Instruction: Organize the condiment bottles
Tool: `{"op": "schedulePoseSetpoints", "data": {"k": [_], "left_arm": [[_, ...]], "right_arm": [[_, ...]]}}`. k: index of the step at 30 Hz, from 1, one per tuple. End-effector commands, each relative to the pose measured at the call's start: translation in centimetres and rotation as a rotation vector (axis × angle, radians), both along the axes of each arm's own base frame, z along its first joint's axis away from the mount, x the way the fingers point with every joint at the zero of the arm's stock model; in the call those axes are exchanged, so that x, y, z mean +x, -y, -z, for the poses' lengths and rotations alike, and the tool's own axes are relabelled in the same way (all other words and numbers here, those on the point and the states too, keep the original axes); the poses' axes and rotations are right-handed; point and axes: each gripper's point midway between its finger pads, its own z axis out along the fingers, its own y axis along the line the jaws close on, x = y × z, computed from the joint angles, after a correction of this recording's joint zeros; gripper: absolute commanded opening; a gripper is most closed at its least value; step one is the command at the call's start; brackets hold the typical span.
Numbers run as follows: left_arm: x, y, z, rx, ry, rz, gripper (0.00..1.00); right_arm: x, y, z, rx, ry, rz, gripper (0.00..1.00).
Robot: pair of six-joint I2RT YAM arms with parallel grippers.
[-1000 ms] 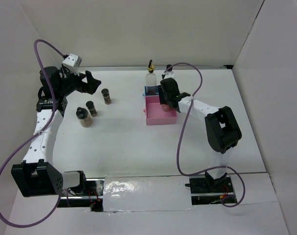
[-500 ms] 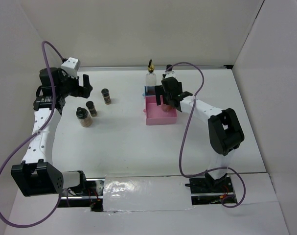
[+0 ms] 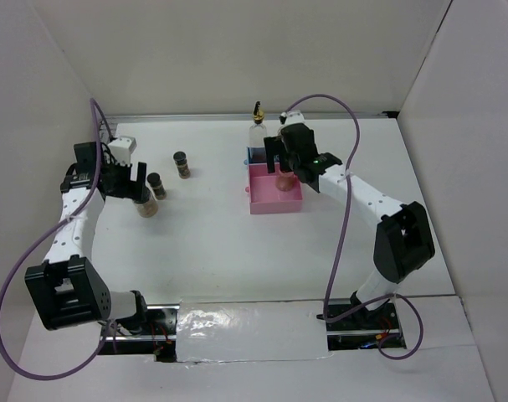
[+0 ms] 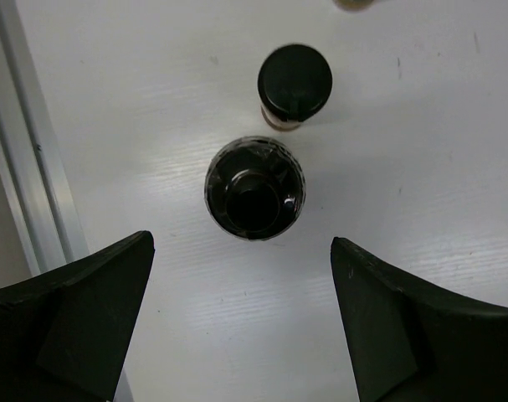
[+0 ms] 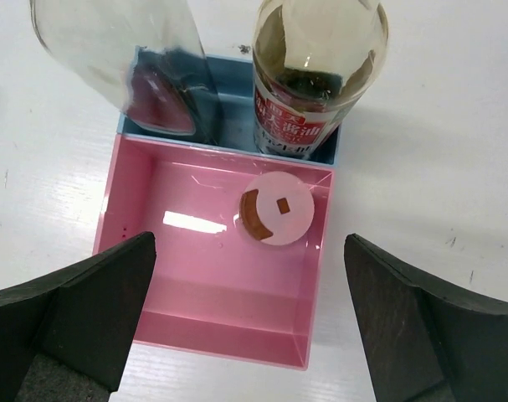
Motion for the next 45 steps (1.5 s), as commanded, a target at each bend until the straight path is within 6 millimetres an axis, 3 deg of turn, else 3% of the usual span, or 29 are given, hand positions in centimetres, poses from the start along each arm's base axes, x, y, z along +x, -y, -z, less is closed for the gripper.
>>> {"op": "schedulePoseSetpoints", "data": {"k": [1, 4, 9, 17, 27, 33, 34, 35, 38, 39, 40, 44, 45], "left_arm": [[0.1, -0.4, 0.9, 0.046, 0.001, 0.046, 0.99], [-0.3, -0.5, 2.6, 0.062, -0.02, 0.06, 0.99], [1.0, -0.7, 4.1, 0.08, 0.004, 0.079, 0.99], [2.9, -0.5, 4.5, 0.044, 0.02, 0.084, 0.99], [3.0, 0.8, 4.8, -0.017, 0.024, 0.136, 0.9], [2.7, 1.0, 5.2, -0.04, -0.009, 0.138, 0.61], [2.3, 0.9, 5.2, -0.041, -0.018, 0.133, 0.49], [2.1, 0.9, 5.3, -0.043, -0.024, 0.132, 0.48], [1.5, 1.2, 4.8, -0.05, -0.03, 0.151, 0.27], [1.3, 1.4, 4.6, -0.054, -0.033, 0.165, 0.1], [1.4, 1.5, 3.8, -0.053, -0.022, 0.178, 0.0], [-0.6, 4.8, 1.6, -0.118, -0.012, 0.399, 0.0], [-1.0, 6.5, 0.4, -0.177, 0.02, 0.488, 0.0]], "right_arm": [[-0.9, -0.4, -2.3, 0.012, 0.037, -0.022, 1.0], [-1.3, -0.2, -2.7, 0.015, 0.05, -0.014, 1.0], [-1.8, 0.0, -2.8, 0.014, 0.052, -0.009, 1.0], [-1.9, 0.5, -2.7, 0.003, 0.053, 0.012, 1.0], [-1.8, 0.4, -2.2, 0.001, 0.04, 0.019, 1.0], [-1.8, 0.7, -2.5, -0.013, 0.046, 0.03, 1.0], [-1.8, 0.9, -2.6, -0.017, 0.049, 0.033, 1.0], [-1.8, 0.9, -2.5, -0.017, 0.047, 0.034, 1.0], [-1.9, 1.0, -2.8, -0.02, 0.055, 0.038, 1.0], [-1.8, 1.0, -2.8, -0.017, 0.056, 0.039, 1.0], [-1.8, 1.0, -2.9, -0.013, 0.056, 0.04, 1.0], [-1.1, 1.0, -3.7, 0.025, 0.063, 0.033, 1.0], [-1.0, 1.1, -3.9, 0.03, 0.064, 0.033, 1.0]]}}
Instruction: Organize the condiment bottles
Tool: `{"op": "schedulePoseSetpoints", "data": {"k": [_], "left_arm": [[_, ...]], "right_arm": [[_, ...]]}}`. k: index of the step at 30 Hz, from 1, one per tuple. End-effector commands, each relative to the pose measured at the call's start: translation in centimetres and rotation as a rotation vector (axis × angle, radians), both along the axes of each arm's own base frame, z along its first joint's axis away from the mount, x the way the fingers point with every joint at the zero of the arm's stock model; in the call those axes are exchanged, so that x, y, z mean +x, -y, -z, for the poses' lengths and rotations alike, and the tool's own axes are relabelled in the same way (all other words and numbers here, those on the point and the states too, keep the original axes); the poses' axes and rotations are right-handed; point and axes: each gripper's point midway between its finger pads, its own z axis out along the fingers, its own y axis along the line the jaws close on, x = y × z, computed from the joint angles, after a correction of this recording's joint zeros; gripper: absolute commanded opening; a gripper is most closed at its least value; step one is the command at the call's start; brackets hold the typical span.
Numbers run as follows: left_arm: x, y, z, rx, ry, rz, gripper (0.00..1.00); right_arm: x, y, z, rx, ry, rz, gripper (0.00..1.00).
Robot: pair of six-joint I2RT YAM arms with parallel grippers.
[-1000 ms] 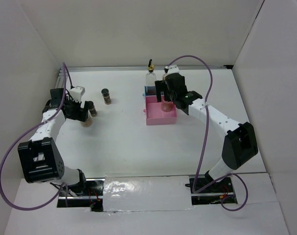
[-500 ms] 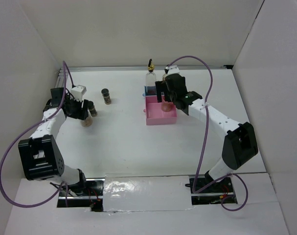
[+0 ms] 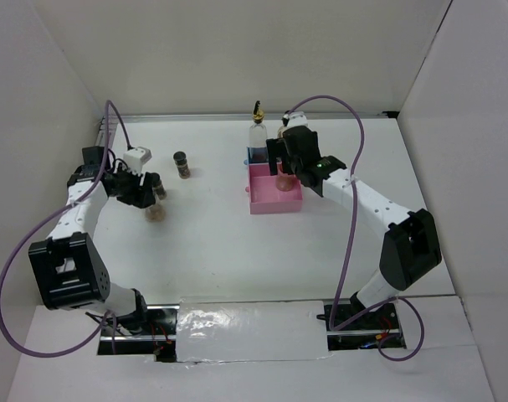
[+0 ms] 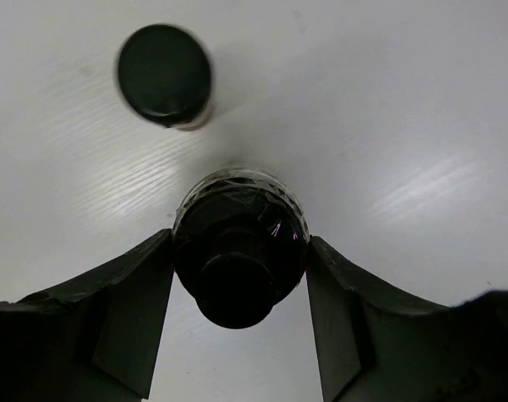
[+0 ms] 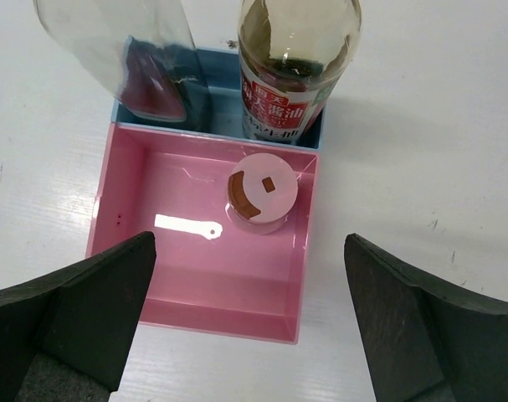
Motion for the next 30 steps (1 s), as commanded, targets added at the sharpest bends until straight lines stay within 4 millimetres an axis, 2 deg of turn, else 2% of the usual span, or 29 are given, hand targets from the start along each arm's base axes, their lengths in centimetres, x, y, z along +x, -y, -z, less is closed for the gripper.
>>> {"op": "schedulePoseSetpoints", "data": {"k": [1, 5, 7, 8, 9, 10, 12, 13, 14, 15, 16, 17, 18, 19, 20, 21, 22, 24, 29, 30], "left_arm": [[-1.5, 4.8, -5.8, -0.138, 0.125, 0.283, 0.0], [-3.3, 9.4, -7.9, -0.192, 0.151, 0.495, 0.0], [-3.1, 11.1, -9.3, -0.198, 0.176, 0.552, 0.0], [-2.7, 13.0, -10.4, -0.195, 0.201, 0.617, 0.0], [-2.4, 13.8, -10.7, -0.194, 0.204, 0.636, 0.0], [-2.8, 16.6, -11.1, -0.189, 0.196, 0.712, 0.0], [-0.9, 18.8, -12.4, -0.165, 0.202, 0.739, 0.0], [-0.8, 21.0, -13.0, -0.171, 0.204, 0.782, 0.0], [1.0, 22.5, -14.2, -0.172, 0.224, 0.798, 0.0], [1.5, 23.6, -14.6, -0.181, 0.217, 0.806, 0.0], [2.0, 25.6, -16.9, -0.198, 0.256, 0.824, 0.0], [3.0, 26.8, -15.9, -0.211, 0.22, 0.827, 0.0], [2.8, 28.3, -16.1, -0.226, 0.207, 0.841, 0.0], [3.6, 29.1, -17.3, -0.22, 0.244, 0.843, 0.0], [4.2, 30.3, -16.2, -0.213, 0.228, 0.853, 0.0], [4.3, 31.8, -16.1, -0.204, 0.25, 0.878, 0.0], [5.3, 32.4, -15.6, -0.173, 0.262, 0.868, 0.0], [5.8, 33.9, -14.9, -0.151, 0.281, 0.879, 0.0], [9.1, 35.2, -12.9, -0.101, 0.322, 0.818, 0.0], [9.4, 35.6, -13.0, -0.099, 0.333, 0.817, 0.0]], "right_arm": [[0.6, 0.3, -3.3, 0.057, 0.058, 0.008, 1.0], [1.3, 1.4, -4.8, 0.081, 0.087, 0.041, 1.0], [1.5, 2.5, -5.5, 0.095, 0.106, 0.076, 1.0], [1.5, 3.0, -5.7, 0.1, 0.111, 0.092, 1.0], [1.6, 3.4, -5.7, 0.105, 0.109, 0.107, 1.0], [1.6, 4.1, -5.7, 0.108, 0.11, 0.127, 1.0], [1.5, 4.8, -5.6, 0.116, 0.103, 0.148, 1.0], [1.5, 5.3, -5.5, 0.116, 0.102, 0.163, 1.0], [1.4, 5.6, -5.4, 0.116, 0.098, 0.169, 1.0], [1.1, 5.8, -5.0, 0.115, 0.092, 0.176, 1.0], [0.9, 6.1, -5.3, 0.124, 0.099, 0.189, 1.0], [0.7, 6.3, -5.2, 0.128, 0.1, 0.194, 1.0], [0.4, 6.7, -4.7, 0.125, 0.091, 0.205, 1.0], [0.1, 6.8, -5.0, 0.134, 0.098, 0.208, 1.0], [-0.1, 7.2, -4.8, 0.13, 0.097, 0.22, 1.0], [-0.3, 7.5, -4.3, 0.123, 0.086, 0.227, 1.0], [-0.5, 7.8, -4.3, 0.118, 0.088, 0.236, 1.0], [-0.9, 8.3, -4.2, 0.109, 0.083, 0.247, 1.0], [-1.7, 9.1, -4.4, 0.092, 0.091, 0.256, 1.0], [-1.7, 9.4, -4.3, 0.089, 0.089, 0.261, 1.0]]}}
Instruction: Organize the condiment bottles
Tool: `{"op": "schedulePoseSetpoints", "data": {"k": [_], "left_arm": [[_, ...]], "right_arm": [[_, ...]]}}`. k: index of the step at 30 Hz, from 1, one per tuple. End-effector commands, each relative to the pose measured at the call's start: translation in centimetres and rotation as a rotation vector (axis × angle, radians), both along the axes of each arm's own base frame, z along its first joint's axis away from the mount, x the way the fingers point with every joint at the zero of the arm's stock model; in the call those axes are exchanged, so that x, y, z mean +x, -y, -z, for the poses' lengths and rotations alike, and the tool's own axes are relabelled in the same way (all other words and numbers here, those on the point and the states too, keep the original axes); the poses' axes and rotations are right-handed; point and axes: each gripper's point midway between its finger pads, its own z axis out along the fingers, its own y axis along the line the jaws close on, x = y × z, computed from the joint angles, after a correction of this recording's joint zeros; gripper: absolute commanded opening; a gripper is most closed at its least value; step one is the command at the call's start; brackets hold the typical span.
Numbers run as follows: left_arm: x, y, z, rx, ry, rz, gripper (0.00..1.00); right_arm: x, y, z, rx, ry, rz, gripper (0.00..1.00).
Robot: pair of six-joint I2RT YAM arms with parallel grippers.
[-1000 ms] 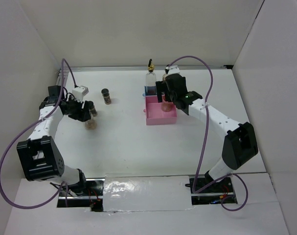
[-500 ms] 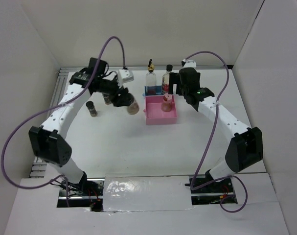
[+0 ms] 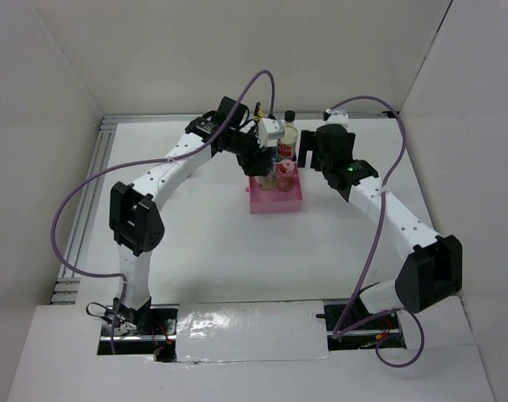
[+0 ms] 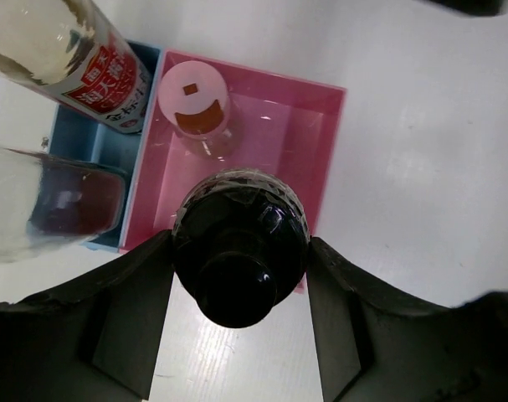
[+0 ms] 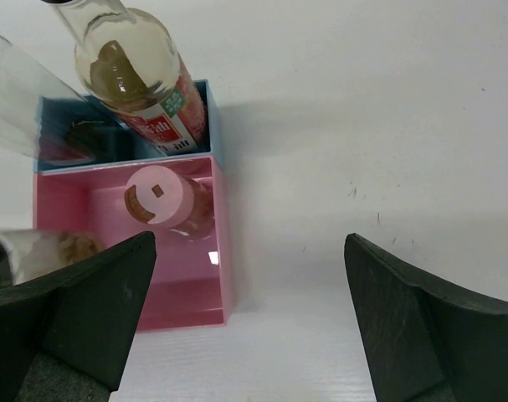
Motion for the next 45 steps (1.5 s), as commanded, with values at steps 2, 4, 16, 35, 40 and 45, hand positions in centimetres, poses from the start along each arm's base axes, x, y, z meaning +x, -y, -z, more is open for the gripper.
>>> {"op": "schedulePoseSetpoints", "data": {"k": [2, 4, 16, 35, 40, 45], "left_arm": [[4.0, 1.1, -1.8, -0.04, 0.124, -0.078, 0.0], [4.6, 1.5, -1.2, -0.034, 0.13, -0.085, 0.0], [5.4, 1.6, 4.2, 0.028, 0.084, -0.09, 0.0], [6.2, 1.5, 8.8, 0.094, 0.087, -0.103, 0.08], [5.9, 1.5, 8.8, 0.089, 0.082, -0.103, 0.39], [5.6, 1.5, 7.4, 0.067, 0.092, -0.102, 0.72]], "right_arm": [[-0.9, 1.5, -1.4, -0.005, 0.03, 0.036, 1.0], [-1.1, 1.7, -1.4, -0.013, 0.023, 0.038, 1.0], [-1.7, 2.6, -1.1, -0.015, 0.021, 0.046, 1.0], [-2.1, 2.6, -1.2, -0.012, 0.027, 0.033, 1.0], [-2.2, 2.6, -1.3, -0.015, 0.029, 0.03, 1.0], [-2.2, 2.4, -1.5, -0.011, 0.034, 0.015, 1.0]]}}
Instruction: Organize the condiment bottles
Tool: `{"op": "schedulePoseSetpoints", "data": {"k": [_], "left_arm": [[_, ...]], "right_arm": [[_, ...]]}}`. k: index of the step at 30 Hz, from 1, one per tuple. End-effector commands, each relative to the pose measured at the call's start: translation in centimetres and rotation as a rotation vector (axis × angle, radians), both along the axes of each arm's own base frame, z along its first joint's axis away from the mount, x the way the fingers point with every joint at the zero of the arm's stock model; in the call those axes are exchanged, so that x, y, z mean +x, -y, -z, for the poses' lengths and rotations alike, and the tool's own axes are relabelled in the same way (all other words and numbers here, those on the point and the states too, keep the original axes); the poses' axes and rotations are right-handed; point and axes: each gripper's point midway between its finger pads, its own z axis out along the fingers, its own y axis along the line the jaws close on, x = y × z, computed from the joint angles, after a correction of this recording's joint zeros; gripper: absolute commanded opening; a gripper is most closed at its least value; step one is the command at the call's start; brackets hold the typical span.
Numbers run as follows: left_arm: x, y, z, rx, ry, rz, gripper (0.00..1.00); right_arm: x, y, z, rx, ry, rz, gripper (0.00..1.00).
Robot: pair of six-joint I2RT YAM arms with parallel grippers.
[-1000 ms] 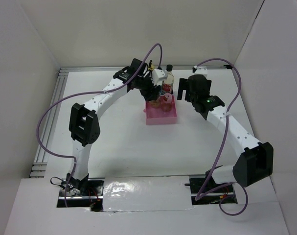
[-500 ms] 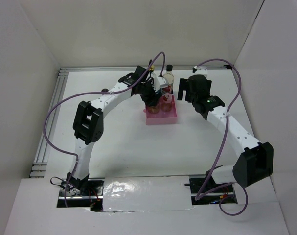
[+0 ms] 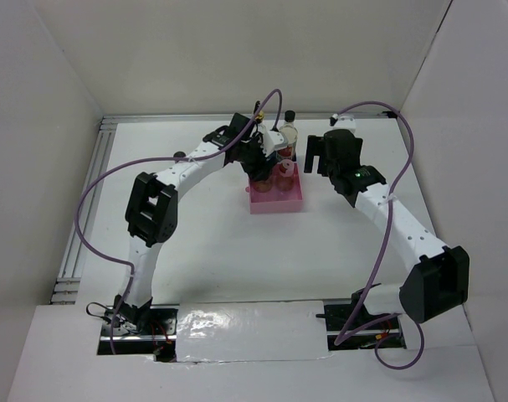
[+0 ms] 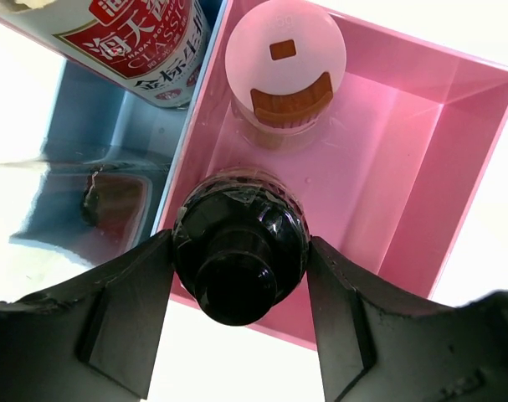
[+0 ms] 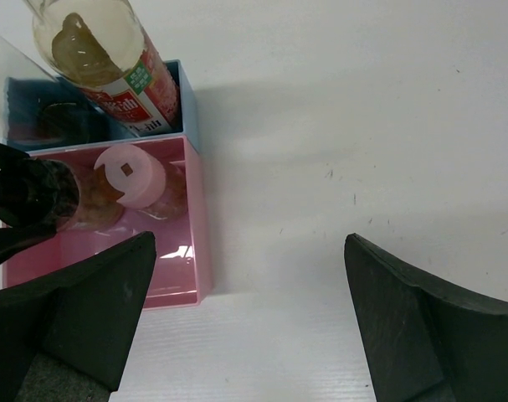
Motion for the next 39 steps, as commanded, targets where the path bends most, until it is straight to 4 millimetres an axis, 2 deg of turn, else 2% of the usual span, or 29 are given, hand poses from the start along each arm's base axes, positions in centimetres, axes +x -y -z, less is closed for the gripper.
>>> {"op": "schedulePoseSetpoints", "data": {"k": [1, 6, 8, 10, 20, 35, 39], "left_arm": [[0.1, 0.9, -2.5, -0.051, 0.058, 0.028, 0.72], [0.0, 1.0, -3.6, -0.069, 0.07, 0.031, 0.84], [0.0, 1.0, -3.9, -0.069, 0.074, 0.029, 0.94], [0.1, 1.1, -4.3, -0.073, 0.075, 0.028, 0.99], [-1.8, 0.9, -7.7, -0.122, 0.065, 0.045, 0.99], [-7.1, -0.7, -13.6, -0.169, 0.062, 0.097, 0.99], [-9.2, -1.8, -15.5, -0.2, -0.005, 0.08, 0.99]], "right_arm": [[-0.3, 0.3, -1.7, 0.008, 0.048, -0.006, 1.0], [-0.3, 0.0, -1.8, 0.019, 0.049, -0.021, 1.0], [-0.3, -0.1, -1.9, 0.024, 0.054, -0.027, 1.0], [-0.5, -0.3, -1.9, 0.026, 0.051, -0.035, 1.0], [-0.8, -1.0, -1.5, 0.023, 0.039, -0.07, 1.0], [-0.4, -2.8, -1.9, 0.02, 0.05, -0.129, 1.0], [-0.3, -3.2, -2.1, 0.022, 0.051, -0.143, 1.0]]}}
